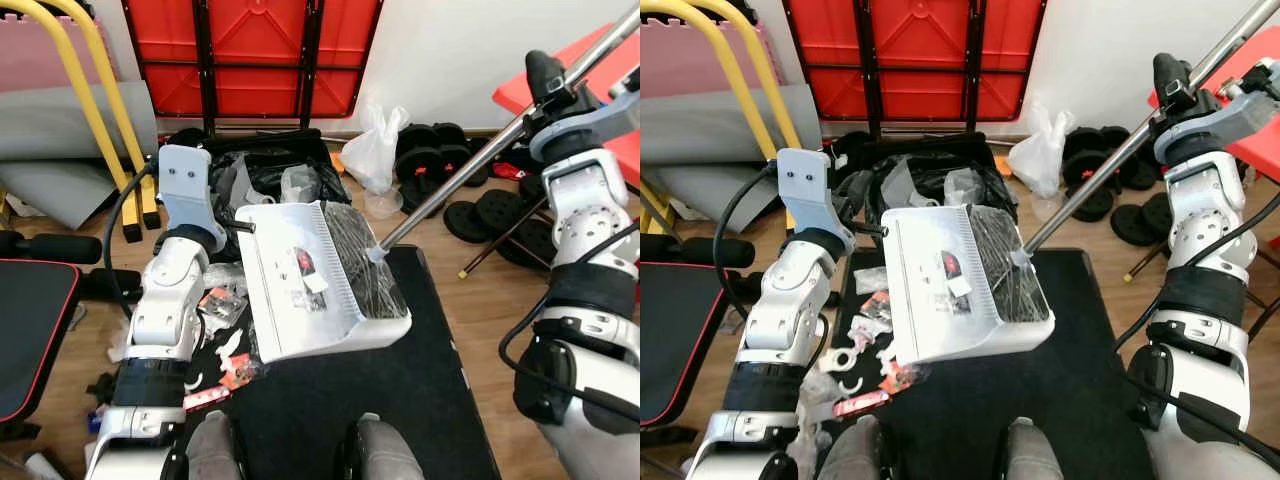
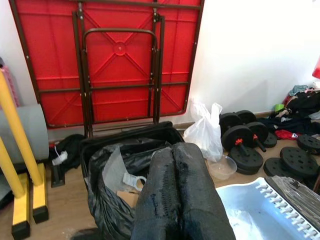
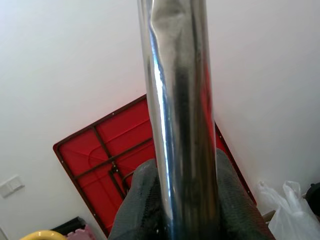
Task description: Sweep floor
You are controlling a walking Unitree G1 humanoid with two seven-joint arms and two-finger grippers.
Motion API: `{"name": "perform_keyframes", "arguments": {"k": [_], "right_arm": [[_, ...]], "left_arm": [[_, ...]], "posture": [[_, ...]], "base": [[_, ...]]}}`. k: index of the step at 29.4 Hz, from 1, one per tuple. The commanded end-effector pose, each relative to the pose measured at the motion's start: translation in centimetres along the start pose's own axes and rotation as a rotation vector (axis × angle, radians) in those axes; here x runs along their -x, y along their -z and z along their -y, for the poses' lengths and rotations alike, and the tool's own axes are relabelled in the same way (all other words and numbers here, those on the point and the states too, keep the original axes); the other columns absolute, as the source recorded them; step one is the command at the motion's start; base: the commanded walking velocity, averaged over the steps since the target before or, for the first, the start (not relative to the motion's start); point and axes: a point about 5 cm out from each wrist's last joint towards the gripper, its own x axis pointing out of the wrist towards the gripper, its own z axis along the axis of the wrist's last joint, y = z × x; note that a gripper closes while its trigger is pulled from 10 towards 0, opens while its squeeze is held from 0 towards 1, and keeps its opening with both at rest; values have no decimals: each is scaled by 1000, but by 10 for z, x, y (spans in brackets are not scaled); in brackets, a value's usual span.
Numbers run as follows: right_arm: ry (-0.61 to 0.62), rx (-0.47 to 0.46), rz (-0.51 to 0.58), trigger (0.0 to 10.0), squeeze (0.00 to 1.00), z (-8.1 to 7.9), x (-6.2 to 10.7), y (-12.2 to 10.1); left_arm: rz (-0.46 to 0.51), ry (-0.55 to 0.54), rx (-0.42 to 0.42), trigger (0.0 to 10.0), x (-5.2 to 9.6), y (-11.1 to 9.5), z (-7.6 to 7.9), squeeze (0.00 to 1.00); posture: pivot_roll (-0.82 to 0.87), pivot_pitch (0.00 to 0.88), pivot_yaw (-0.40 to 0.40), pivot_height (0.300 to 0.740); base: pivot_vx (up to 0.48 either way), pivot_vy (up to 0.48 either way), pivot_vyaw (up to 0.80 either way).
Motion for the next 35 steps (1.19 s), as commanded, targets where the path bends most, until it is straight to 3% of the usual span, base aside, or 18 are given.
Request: {"name": "perform_keyframes", "arguments": {"k": [1, 13, 22, 35], "right_arm": [[-14, 5, 68, 10000, 0, -3, 0, -12], [-22, 3, 10, 10000, 0, -6, 4, 7], [-15, 3, -76, 10000, 0, -5, 24, 35], [93, 7, -58, 10000, 0, 15, 44, 30]], "left_arm": [[-20, -28, -7, 10000, 1, 6, 1, 0], [-33, -30, -39, 10000, 4, 12, 0, 0], [-82, -13, -67, 10000, 22, 31, -1, 0], [-94, -35, -55, 10000, 36, 35, -13, 0]], "posture": [[-168, 51, -144, 724], [-168, 52, -147, 740], [-164, 49, -148, 740], [-167, 60, -143, 740]], "base": [[0, 0, 0], [0, 0, 0], [0, 0, 0], [0, 0, 0]]}}
